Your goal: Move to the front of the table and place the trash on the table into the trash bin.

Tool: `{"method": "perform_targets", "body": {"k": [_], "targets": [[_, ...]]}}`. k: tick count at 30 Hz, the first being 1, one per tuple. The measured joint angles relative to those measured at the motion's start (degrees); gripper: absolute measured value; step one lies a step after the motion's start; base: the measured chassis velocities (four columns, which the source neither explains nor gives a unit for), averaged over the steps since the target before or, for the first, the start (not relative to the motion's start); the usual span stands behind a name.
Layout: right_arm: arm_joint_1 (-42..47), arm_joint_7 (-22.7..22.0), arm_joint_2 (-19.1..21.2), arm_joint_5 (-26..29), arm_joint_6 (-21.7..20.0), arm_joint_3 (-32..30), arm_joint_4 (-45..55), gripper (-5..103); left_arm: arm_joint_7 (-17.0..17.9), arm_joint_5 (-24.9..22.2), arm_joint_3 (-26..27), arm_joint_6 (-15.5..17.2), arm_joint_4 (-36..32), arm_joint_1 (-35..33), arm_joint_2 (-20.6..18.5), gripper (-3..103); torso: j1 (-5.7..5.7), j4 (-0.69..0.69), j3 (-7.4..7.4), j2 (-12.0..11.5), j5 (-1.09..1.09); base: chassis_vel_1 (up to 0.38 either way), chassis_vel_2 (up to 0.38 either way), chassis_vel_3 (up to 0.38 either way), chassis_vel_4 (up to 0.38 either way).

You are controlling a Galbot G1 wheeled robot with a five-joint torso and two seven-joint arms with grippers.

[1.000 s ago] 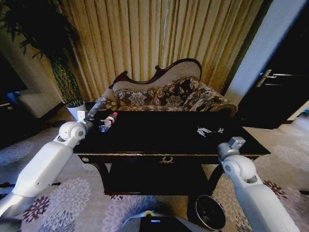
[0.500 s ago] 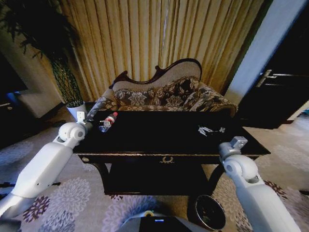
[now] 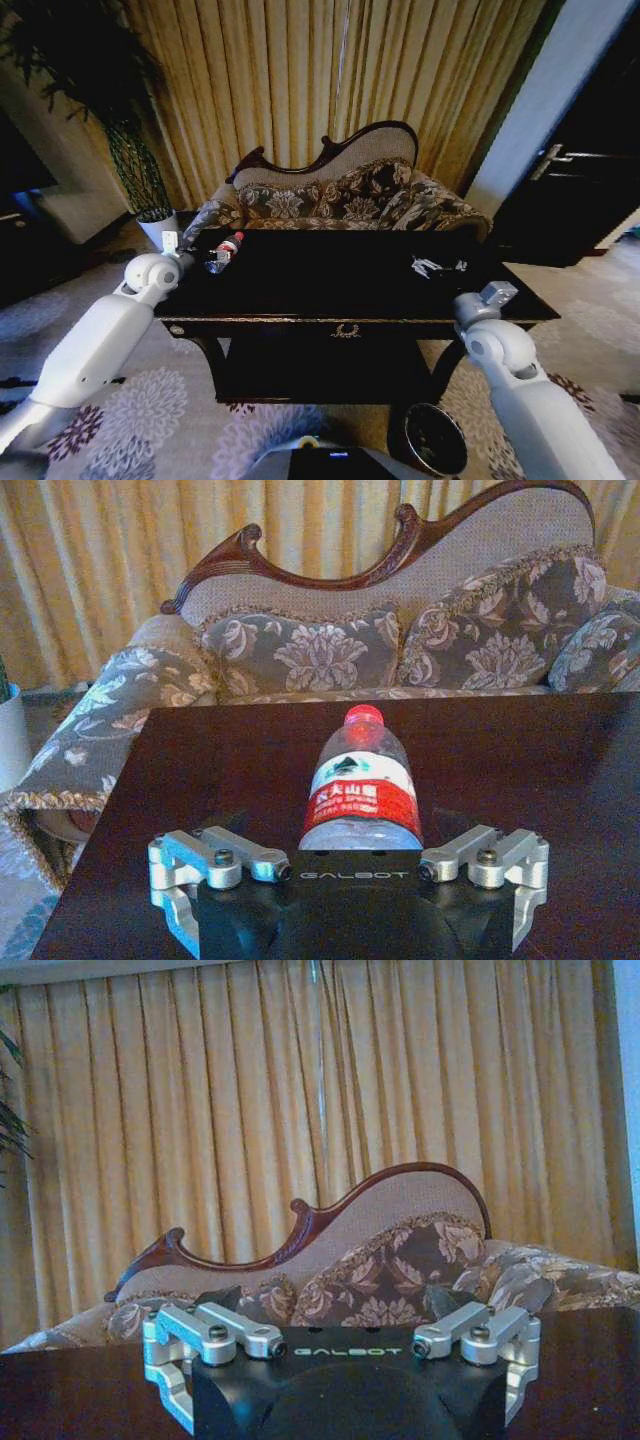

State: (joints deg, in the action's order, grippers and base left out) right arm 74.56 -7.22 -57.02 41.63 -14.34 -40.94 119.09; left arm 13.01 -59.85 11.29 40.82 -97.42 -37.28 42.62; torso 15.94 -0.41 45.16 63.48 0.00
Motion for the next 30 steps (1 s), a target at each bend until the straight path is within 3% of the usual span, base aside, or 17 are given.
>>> {"method": "perform_targets", "body": {"k": [30], "targets": [[-0.1,0.0,0.1,0.2,0.0,-0.3,0.1,100,-1.1,-0.1,0.3,0.0,0.7,-0.4,0.0,100,0.0,0.0,0.0,0.0,0.0,0.0,0.0,0.0,0.0]]}}
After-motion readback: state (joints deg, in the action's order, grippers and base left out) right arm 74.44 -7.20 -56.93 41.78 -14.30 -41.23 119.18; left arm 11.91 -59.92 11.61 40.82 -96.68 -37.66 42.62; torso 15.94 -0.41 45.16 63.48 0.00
